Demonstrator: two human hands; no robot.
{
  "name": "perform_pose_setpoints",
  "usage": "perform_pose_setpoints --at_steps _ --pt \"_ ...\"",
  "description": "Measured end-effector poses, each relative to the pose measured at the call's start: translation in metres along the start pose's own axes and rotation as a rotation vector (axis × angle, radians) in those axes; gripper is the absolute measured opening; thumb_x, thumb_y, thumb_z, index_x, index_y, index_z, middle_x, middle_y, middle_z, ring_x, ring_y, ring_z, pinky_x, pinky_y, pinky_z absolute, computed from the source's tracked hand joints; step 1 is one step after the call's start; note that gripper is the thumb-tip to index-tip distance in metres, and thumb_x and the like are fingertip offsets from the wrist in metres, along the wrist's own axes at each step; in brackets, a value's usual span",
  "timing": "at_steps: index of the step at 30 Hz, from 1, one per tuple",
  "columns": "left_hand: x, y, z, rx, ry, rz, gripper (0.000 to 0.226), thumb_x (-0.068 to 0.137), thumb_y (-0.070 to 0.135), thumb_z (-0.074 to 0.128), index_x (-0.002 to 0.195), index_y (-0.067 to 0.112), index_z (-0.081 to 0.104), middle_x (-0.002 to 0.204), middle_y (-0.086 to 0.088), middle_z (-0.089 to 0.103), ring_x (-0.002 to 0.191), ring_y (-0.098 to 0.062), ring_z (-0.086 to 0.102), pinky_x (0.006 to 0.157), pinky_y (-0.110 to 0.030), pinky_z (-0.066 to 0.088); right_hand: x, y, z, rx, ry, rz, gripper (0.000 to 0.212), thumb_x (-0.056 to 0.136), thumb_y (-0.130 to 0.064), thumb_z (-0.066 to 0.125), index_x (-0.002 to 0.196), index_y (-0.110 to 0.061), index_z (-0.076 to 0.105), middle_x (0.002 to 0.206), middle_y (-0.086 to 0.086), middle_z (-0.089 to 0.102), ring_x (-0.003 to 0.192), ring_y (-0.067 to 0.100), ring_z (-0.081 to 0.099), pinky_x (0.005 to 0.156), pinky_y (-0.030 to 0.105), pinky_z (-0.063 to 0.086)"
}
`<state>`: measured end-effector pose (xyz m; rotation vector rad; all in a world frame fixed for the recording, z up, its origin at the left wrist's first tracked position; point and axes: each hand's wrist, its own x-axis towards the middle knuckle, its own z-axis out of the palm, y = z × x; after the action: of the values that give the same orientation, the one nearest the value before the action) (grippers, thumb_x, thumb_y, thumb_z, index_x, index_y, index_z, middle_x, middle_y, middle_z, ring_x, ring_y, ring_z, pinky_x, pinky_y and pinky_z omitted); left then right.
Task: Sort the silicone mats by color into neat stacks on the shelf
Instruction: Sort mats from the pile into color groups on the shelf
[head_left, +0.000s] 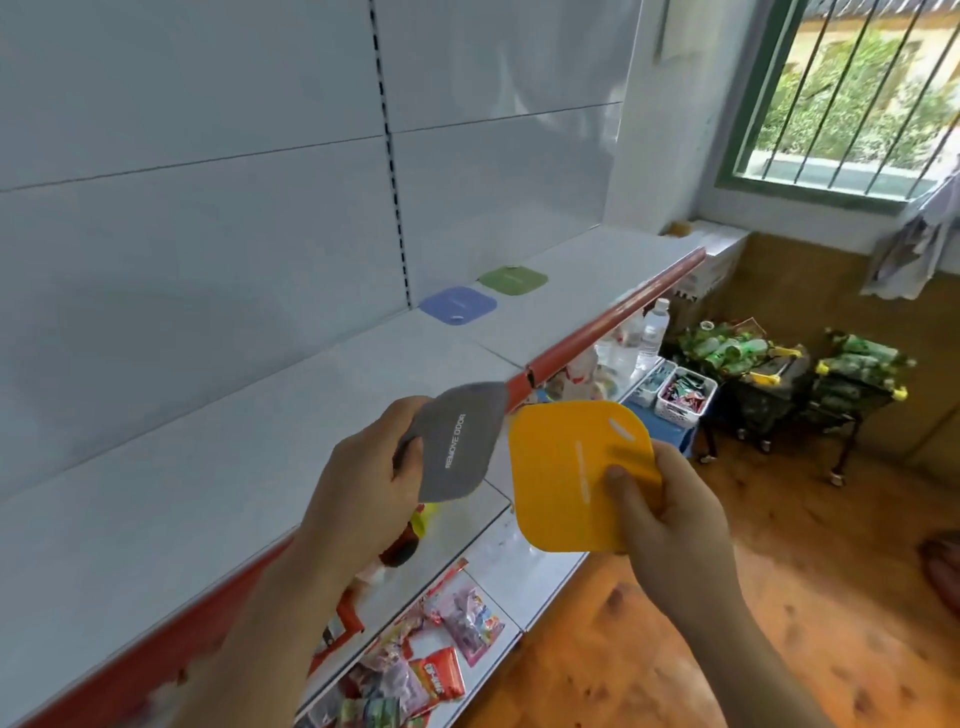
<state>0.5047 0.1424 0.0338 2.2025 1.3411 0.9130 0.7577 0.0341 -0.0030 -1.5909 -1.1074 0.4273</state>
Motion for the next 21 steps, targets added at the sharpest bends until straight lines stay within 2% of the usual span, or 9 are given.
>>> perform_pose_setpoints --at_steps 3,5,9,12,16,19,21 --pt "0.031 0.008 0.028 -0.013 0.007 -0.007 0.033 0.103 0.014 0.058 0.134 0.025 0.058 0.109 0.011 0.068 0.083 0.003 0.063 0.064 0.002 0.044 0.032 0.021 -0.01 0.008 -0.006 0.014 0.013 0.102 -0.026 0.06 0.109 -0.036 0.063 0.093 -0.022 0.067 0.079 0.005 0.063 0.059 0.028 0.045" --pt "0.054 0.01 0.047 -0.069 0.016 -0.049 0.032 0.103 0.013 0.058 0.134 0.023 0.058 0.106 0.012 0.066 0.083 0.012 0.059 0.065 0.002 0.044 0.054 0.035 -0.011 0.014 -0.009 0.026 0.013 0.102 -0.026 0.06 0.109 -0.037 0.063 0.091 -0.02 0.067 0.079 0.006 0.063 0.061 0.029 0.046" --pt "0.11 0.009 0.09 -0.209 0.026 -0.082 0.03 0.102 0.013 0.059 0.126 0.032 0.059 0.102 0.026 0.066 0.094 0.014 0.063 0.068 0.0 0.045 0.109 0.06 -0.012 -0.009 -0.01 0.03 0.007 0.102 -0.032 0.059 0.106 -0.036 0.064 0.085 -0.01 0.067 0.072 0.012 0.062 0.057 0.039 0.05" --pt "0.16 0.009 0.124 -0.339 0.045 -0.1 0.033 0.102 0.011 0.06 0.117 0.04 0.06 0.108 0.025 0.069 0.1 0.009 0.065 0.074 -0.006 0.049 0.161 0.077 -0.015 -0.049 -0.001 0.022 0.005 0.102 -0.035 0.058 0.104 -0.036 0.063 0.08 0.0 0.066 0.067 0.019 0.06 0.06 0.051 0.052" --pt "0.228 0.014 0.158 -0.415 0.02 -0.119 0.039 0.101 0.009 0.061 0.11 0.047 0.061 0.11 0.022 0.073 0.101 0.002 0.069 0.076 -0.008 0.053 0.234 0.091 -0.022 -0.042 -0.007 0.023 0.008 0.102 -0.033 0.058 0.105 -0.038 0.062 0.084 -0.009 0.067 0.07 0.014 0.062 0.06 0.041 0.051" --pt "0.278 0.017 0.182 -0.428 -0.007 -0.124 0.033 0.102 0.011 0.06 0.121 0.038 0.061 0.112 0.017 0.073 0.102 -0.002 0.069 0.076 -0.01 0.053 0.283 0.105 -0.025 -0.024 0.019 0.023 0.006 0.102 -0.03 0.059 0.097 -0.032 0.061 0.076 -0.01 0.063 0.061 0.008 0.055 0.054 0.027 0.044" --pt "0.305 0.019 0.198 -0.431 -0.026 -0.139 0.032 0.103 0.011 0.059 0.126 0.033 0.06 0.114 0.015 0.072 0.102 -0.002 0.069 0.075 -0.012 0.054 0.311 0.116 -0.026 -0.012 0.03 0.043 0.011 0.102 -0.028 0.06 0.093 -0.034 0.059 0.073 -0.009 0.061 0.057 0.008 0.052 0.051 0.024 0.042"
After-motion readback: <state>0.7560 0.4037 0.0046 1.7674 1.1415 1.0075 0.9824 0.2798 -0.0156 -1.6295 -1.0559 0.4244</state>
